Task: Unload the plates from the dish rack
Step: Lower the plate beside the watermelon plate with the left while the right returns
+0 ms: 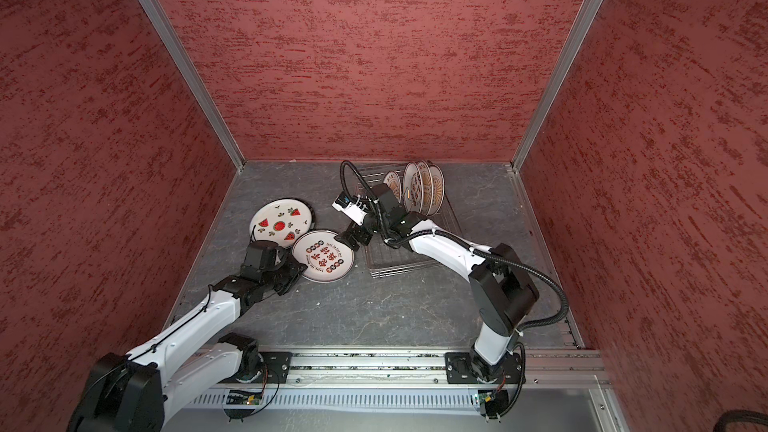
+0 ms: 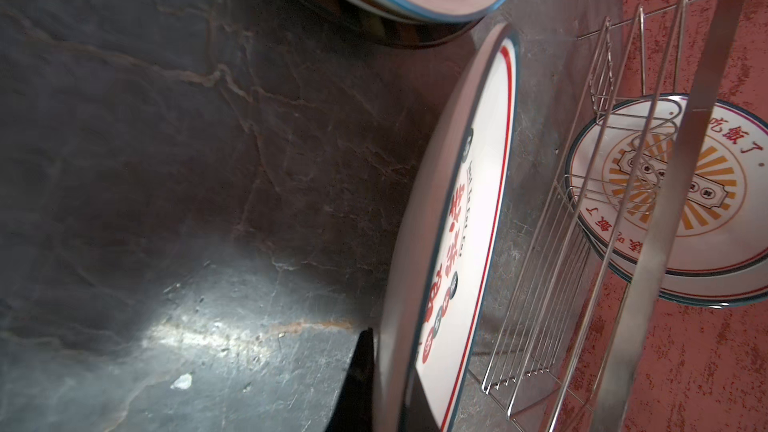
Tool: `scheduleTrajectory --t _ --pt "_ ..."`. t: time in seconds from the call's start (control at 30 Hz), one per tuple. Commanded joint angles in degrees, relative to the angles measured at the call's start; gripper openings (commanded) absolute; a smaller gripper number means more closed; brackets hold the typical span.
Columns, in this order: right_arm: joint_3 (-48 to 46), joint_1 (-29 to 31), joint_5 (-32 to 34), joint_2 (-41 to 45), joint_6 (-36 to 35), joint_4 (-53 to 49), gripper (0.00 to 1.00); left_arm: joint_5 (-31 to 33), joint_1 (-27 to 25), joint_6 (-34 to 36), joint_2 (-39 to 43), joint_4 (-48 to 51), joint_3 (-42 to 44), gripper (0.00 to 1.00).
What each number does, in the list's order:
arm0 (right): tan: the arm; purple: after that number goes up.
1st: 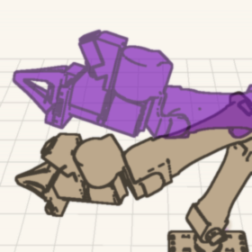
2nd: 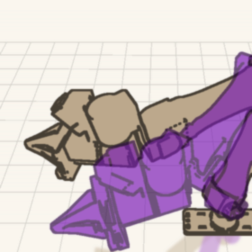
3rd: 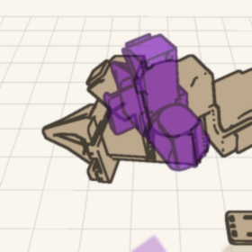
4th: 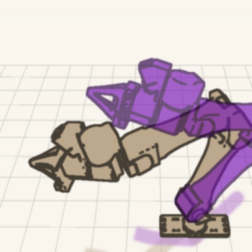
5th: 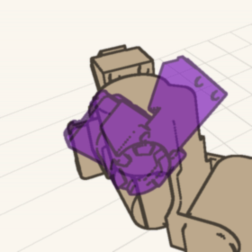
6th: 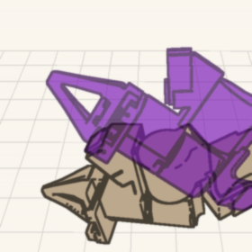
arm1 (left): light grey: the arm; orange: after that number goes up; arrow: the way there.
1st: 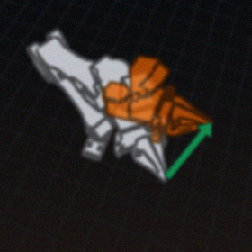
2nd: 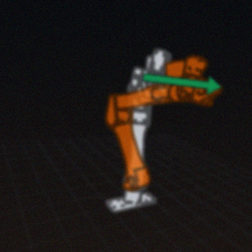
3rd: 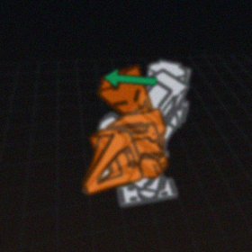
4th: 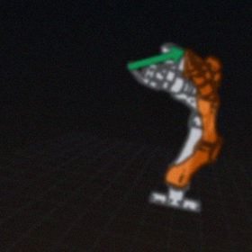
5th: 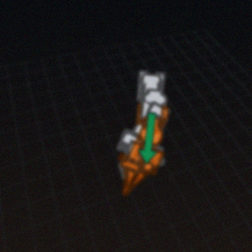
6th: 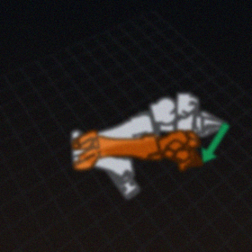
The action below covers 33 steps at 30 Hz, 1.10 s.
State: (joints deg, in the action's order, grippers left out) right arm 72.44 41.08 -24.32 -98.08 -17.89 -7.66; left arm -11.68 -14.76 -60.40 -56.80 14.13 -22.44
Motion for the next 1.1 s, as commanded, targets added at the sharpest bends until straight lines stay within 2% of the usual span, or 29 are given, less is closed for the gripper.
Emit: scheduleTrajectory --t 0.0,0.17,0.3,0.5,0.6,0.73,0.8,0.83,1.07 --pt "1.56 0.84 -0.01 -0.56 -2.79 -1.2 0.99 -0.1 -0.24 -1.23 -0.87 -5.34 -0.03 0.0" --pt "1.38 0.93 0.32 -0.54 -3.11 -1.04 0.99 -0.19 -1.23 -2.79 -2.68 -7.54 0.51 0.0" --pt "1.03 1.01 1.78 -0.39 -2.77 0.08 0.99 3.34 -3.68 -4.17 -3.15 -7.13 0.44 0.0" --pt "1.21 1.18 1.86 -0.78 -2.82 -0.59 0.99 2.73 -3.67 -5.82 -4.82 -9.45 1.34 0.07" --pt "1.3 1.2 2.0 -0.9 -2.95 -0.56 0.99 8.9 -5.82 -8.6 -5.25 -5.81 0.83 0.13" --pt "1.3 1.28 2.34 -0.97 -3.16 -0.43 0.99 9.3 -6.41 -8.76 -5.48 -6.41 1.17 0.14" --pt "1.38 1.28 2.34 -1.13 -3.12 -0.58 0.99 9.34 -6.51 -8.68 -5.82 -6.6 0.93 0.19" --pt "1.41 1.28 2.34 -1.2 -3.11 -0.55 0.99 9.06 -6.51 -8.75 -6.16 -6.97 1.06 0.25" --pt "1.55 1.37 2.62 -1.34 -3.11 -0.65 0.99 10.45 -8.27 -8.76 -8.67 -7.62 0.11 0.28"
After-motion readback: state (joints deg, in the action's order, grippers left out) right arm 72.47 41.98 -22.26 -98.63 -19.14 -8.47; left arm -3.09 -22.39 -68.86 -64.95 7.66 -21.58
